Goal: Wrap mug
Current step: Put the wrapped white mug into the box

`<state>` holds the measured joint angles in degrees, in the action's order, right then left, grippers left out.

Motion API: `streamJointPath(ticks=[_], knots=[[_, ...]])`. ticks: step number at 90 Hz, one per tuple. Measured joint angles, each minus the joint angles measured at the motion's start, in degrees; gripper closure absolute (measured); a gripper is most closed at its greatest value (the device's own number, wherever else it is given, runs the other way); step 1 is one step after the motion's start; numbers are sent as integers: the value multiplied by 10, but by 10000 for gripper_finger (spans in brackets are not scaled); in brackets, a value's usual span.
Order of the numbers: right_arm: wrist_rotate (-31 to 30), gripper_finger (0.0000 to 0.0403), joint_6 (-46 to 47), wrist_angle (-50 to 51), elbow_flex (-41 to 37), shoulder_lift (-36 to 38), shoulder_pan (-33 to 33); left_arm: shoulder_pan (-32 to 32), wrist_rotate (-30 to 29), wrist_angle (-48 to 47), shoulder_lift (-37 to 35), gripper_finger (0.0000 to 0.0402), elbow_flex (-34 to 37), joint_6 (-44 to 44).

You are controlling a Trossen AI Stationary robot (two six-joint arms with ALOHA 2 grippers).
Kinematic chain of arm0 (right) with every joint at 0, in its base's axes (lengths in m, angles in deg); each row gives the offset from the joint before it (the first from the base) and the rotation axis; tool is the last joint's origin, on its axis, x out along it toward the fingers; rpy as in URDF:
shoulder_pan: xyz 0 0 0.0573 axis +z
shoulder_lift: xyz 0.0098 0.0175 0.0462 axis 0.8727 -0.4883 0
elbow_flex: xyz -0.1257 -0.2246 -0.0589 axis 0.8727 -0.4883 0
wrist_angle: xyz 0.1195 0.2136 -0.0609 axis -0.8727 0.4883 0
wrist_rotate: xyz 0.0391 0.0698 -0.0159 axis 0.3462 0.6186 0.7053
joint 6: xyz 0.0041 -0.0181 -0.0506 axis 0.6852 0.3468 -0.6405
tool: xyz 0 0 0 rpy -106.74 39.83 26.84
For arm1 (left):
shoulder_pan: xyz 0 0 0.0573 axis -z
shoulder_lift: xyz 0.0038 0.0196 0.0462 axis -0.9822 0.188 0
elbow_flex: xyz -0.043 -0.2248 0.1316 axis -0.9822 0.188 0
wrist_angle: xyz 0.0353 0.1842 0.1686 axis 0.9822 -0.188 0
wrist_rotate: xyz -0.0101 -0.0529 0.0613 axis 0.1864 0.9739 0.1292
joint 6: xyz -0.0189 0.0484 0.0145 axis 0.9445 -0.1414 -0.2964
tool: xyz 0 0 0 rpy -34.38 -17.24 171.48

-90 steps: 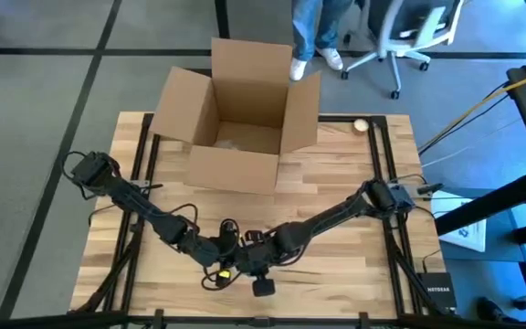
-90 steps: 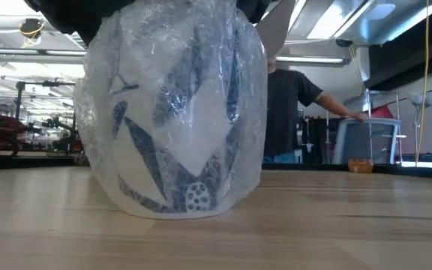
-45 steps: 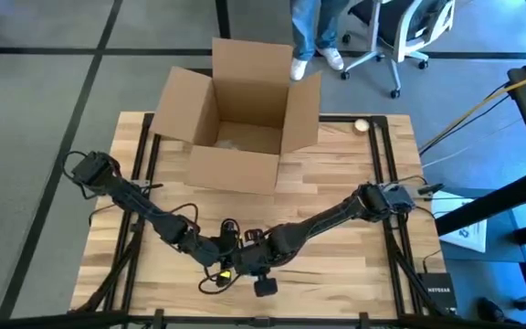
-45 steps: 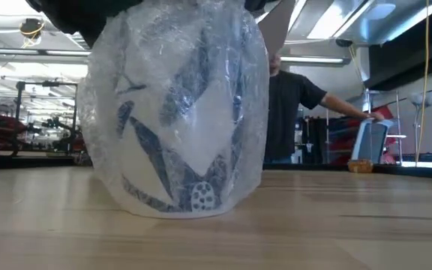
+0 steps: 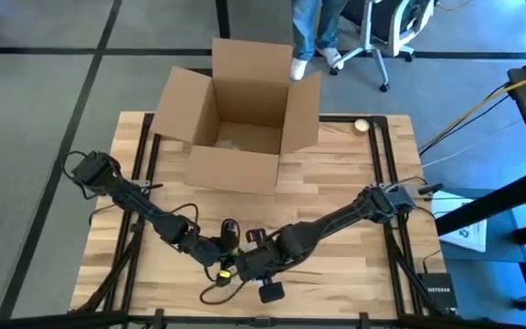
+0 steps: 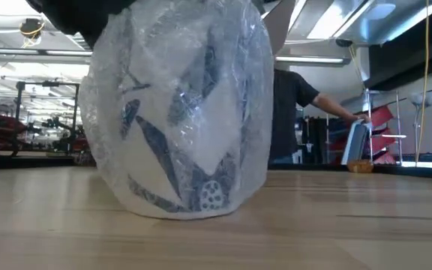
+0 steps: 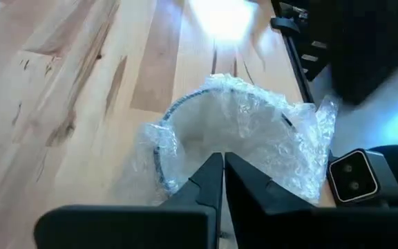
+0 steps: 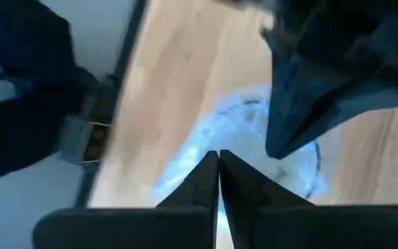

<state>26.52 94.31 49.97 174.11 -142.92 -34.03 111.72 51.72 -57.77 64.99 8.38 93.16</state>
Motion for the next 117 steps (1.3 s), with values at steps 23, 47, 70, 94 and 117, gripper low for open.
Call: streamJointPath(ticks=[23, 47, 70, 94, 117], knots=[[-10, 402, 42, 109, 6, 4, 33, 1, 0, 4, 0, 402, 0, 1], [-71, 357, 6, 71, -40, 4, 58, 1, -1, 5, 0, 402, 0, 2], [-121, 246, -56, -52, -109, 4, 67, 1, -1, 7, 0, 402, 0, 2], [-145, 210, -53, -119, -168, 4, 53, 1, -1, 8, 0, 402, 0, 2], [-90, 210, -54, -204, -240, 9, 42, 1, -1, 9, 0, 402, 0, 2]])
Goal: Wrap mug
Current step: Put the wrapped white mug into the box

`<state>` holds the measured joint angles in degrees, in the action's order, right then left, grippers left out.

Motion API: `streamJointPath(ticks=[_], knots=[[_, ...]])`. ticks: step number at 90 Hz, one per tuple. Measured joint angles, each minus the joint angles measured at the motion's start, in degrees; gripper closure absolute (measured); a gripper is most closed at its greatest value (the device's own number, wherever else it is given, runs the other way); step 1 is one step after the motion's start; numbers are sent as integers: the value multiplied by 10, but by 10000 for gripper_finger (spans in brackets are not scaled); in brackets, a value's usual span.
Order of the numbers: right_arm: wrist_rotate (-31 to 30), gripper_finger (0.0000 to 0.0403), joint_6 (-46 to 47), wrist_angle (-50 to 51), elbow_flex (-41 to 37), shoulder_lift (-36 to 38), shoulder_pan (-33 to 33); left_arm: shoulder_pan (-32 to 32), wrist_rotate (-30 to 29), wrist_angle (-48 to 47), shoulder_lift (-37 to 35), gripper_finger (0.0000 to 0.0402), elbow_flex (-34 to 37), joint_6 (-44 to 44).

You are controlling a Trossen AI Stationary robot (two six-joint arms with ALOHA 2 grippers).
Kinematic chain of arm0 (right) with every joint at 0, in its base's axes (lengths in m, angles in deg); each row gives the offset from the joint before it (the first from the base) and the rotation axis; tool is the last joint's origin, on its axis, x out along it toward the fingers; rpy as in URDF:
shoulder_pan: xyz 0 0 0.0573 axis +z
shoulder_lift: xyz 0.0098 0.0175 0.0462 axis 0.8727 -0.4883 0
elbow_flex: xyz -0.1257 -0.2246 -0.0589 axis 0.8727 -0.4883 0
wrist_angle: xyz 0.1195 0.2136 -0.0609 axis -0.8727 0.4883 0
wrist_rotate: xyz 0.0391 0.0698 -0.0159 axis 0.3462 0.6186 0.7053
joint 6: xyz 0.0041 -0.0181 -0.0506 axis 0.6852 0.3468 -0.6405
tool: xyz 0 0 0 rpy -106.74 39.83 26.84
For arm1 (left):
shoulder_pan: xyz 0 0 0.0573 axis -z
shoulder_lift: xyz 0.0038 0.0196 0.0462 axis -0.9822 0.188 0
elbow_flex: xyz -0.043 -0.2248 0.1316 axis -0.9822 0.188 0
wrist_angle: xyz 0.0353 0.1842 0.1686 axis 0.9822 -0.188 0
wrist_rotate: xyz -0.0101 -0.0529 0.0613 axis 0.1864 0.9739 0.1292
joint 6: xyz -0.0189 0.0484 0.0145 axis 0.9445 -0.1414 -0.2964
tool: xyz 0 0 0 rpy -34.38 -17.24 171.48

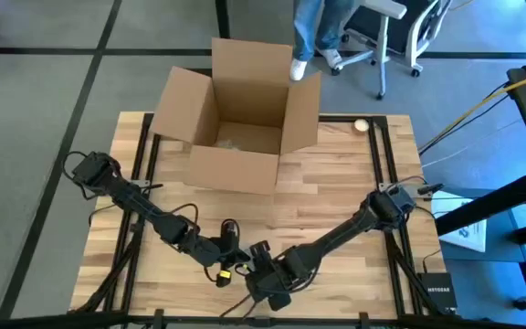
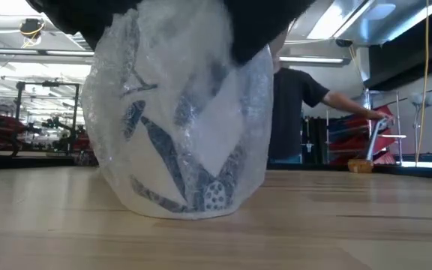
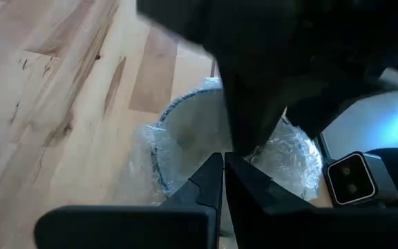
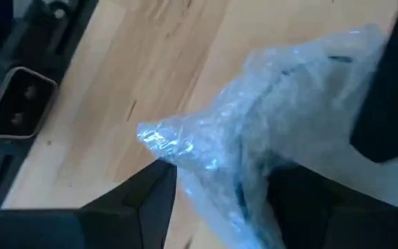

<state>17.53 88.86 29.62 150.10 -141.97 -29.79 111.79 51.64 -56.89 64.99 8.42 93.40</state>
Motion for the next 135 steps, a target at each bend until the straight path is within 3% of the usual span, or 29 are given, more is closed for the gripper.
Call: streamJointPath(ticks=[31, 68, 99, 135], knots=[[30, 226, -45, -81, -58, 1, -20, 0, -1, 2, 0, 402, 0, 0], [74, 367, -96, -87, -66, 1, -29, 0, -2, 11, 0, 402, 0, 0], [71, 376, -54, -24, -13, -3, -20, 9, 24, -5, -38, 402, 2, 0], [63, 383, -37, 112, 97, -7, 3, 59, 12, -10, -180, 402, 1, -38]])
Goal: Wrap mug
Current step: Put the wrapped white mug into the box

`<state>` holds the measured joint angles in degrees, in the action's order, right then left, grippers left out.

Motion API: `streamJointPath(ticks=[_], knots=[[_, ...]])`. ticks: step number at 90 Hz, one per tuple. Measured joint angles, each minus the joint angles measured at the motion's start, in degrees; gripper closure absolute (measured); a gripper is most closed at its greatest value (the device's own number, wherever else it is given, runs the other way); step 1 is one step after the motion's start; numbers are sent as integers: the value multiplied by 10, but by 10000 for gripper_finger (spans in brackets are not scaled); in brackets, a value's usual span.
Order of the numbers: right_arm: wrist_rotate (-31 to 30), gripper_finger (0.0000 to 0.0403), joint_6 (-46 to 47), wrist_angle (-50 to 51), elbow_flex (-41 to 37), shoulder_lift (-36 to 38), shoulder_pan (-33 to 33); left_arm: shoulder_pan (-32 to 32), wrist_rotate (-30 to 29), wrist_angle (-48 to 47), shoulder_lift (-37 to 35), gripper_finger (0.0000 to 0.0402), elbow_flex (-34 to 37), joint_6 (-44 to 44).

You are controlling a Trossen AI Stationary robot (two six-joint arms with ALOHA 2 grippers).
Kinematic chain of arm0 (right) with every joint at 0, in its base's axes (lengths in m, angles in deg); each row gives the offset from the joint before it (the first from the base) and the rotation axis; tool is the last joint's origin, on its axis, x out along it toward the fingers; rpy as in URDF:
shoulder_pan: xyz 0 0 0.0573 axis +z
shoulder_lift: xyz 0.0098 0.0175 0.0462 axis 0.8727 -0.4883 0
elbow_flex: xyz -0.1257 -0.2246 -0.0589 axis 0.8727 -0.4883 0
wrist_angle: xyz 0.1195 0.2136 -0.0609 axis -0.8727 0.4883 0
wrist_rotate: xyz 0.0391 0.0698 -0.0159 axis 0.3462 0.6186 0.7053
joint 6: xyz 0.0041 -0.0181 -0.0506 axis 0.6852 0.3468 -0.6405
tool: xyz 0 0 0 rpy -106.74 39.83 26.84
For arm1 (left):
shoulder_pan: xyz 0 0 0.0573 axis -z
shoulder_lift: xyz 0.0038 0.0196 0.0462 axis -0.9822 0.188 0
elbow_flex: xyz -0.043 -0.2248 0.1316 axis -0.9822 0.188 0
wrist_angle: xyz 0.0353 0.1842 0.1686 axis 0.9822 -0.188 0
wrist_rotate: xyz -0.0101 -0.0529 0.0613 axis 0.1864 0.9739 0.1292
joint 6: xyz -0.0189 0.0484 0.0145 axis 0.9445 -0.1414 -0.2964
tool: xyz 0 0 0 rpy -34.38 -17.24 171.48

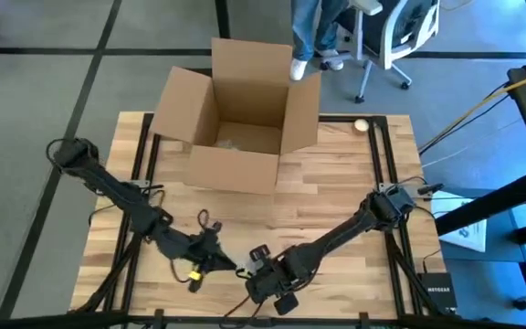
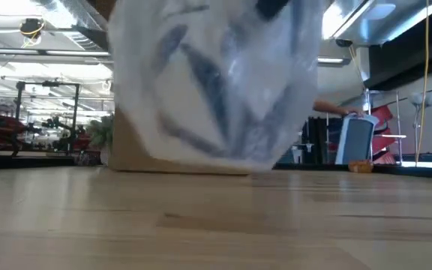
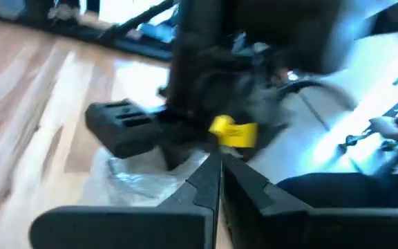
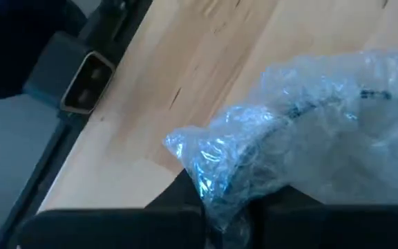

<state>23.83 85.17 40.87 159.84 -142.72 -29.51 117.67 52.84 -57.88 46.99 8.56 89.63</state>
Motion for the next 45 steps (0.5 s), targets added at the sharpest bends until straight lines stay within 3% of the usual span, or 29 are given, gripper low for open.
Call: streamJointPath(ticks=[19, 32, 45], knots=[[-12, 383, 6, 34, 70, 0, 8, 51, -88, -51, -63, 402, -1, -39], [-51, 383, -10, 72, 140, 0, 11, 79, -168, -107, -83, 402, -1, -53], [-80, 385, -39, 52, 142, 36, -1, 81, -186, -128, -86, 402, -1, -52]])
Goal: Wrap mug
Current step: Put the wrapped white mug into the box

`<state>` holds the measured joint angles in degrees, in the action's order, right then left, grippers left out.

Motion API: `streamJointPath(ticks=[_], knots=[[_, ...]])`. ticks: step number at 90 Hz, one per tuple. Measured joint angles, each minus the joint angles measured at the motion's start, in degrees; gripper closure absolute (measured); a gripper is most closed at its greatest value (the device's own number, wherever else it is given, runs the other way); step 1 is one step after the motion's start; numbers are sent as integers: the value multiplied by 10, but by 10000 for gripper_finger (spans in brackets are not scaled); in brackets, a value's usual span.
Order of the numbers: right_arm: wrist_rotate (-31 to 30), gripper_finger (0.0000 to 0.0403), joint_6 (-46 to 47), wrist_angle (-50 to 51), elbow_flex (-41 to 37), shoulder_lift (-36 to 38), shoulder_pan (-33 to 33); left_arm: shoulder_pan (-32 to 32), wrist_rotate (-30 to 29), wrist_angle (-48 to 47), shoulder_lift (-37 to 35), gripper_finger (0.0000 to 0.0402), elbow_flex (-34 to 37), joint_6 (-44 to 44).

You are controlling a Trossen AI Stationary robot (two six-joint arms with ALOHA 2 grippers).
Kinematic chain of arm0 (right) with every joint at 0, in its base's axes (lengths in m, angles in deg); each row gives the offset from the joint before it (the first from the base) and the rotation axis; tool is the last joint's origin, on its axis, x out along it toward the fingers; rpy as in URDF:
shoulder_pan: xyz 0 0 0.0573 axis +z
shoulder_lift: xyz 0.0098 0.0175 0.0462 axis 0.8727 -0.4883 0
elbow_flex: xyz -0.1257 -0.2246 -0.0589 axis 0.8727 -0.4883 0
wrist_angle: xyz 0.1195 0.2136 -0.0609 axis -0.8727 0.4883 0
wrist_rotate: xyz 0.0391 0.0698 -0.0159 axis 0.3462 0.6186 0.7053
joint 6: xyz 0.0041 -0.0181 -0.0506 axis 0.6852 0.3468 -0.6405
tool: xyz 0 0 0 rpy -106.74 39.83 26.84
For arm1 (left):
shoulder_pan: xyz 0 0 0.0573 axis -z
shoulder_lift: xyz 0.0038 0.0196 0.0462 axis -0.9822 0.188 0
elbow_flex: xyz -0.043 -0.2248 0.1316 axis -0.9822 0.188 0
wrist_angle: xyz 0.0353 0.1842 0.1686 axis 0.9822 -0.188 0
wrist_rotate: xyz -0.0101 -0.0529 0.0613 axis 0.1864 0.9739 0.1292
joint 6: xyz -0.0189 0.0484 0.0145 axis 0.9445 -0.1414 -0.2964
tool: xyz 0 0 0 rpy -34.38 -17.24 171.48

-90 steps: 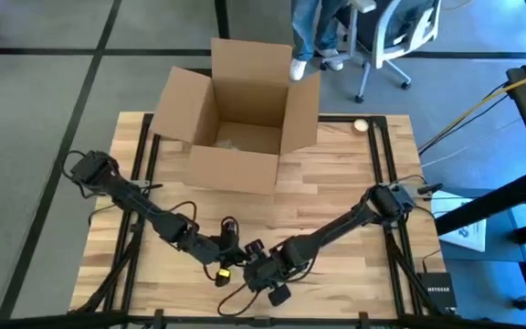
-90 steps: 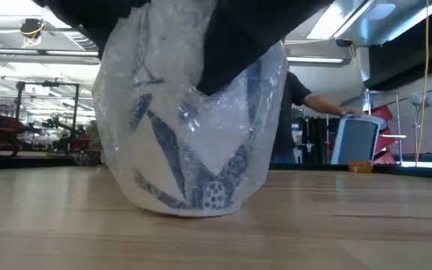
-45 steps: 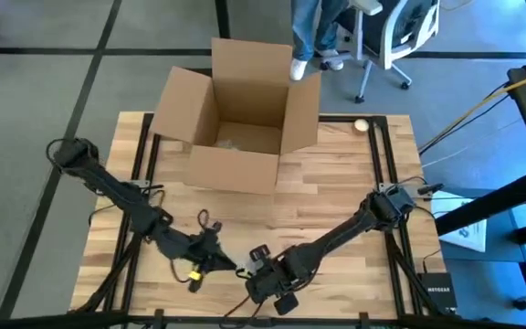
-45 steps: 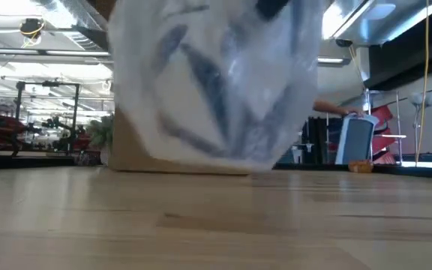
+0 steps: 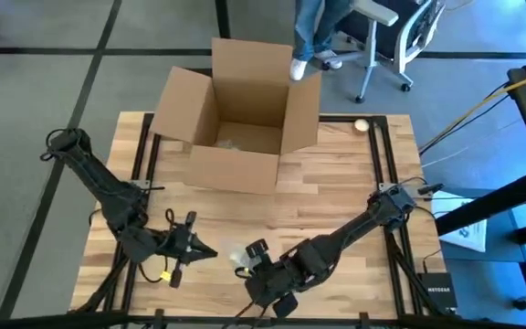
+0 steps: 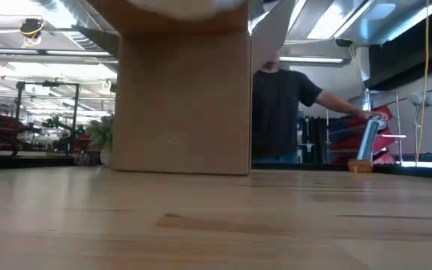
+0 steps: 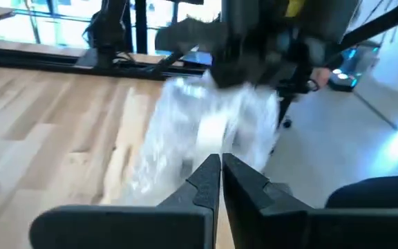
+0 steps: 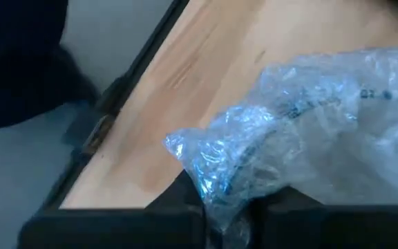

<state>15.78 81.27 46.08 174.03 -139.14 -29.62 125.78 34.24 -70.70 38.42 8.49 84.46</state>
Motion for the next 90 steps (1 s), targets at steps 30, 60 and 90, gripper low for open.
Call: streamJointPath(ticks=[30, 60, 90], knots=[[-44, 385, -63, -67, 15, 73, -31, 4, 10, -44, 0, 402, 4, 23], [-115, 385, -122, -127, 17, 157, -132, 5, 23, -16, -1, 402, 44, 59], [-82, 386, -27, -179, 9, 137, -390, -33, 17, 27, -1, 402, 115, 130]])
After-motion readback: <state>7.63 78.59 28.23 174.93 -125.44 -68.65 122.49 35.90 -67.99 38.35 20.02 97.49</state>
